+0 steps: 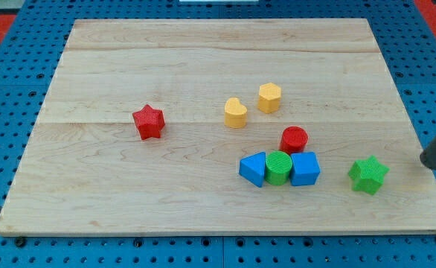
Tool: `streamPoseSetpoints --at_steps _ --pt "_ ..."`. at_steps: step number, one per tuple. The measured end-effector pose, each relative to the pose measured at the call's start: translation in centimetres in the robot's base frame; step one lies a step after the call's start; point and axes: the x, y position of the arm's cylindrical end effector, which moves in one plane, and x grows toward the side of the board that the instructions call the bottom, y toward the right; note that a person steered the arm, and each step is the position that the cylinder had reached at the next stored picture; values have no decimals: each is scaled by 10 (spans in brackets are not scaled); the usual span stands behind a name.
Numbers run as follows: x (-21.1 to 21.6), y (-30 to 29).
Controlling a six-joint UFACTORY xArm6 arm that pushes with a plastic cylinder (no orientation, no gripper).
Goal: Move the green star closer to the blue cube
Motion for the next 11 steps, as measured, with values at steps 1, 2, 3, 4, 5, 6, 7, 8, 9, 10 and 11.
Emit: streamPoseSetpoints --at_steps 1,2,3,4,5,6,7,8,9,10,11 --pt "7 -23" --pt "7 -29" --pt "7 -29" --pt "7 -44" --pt "14 -50" --pt "39 -24" --pt "52 -62" --pt "52 -71" --pt "47 -72" --pt "39 -74" --pt "35 -92"
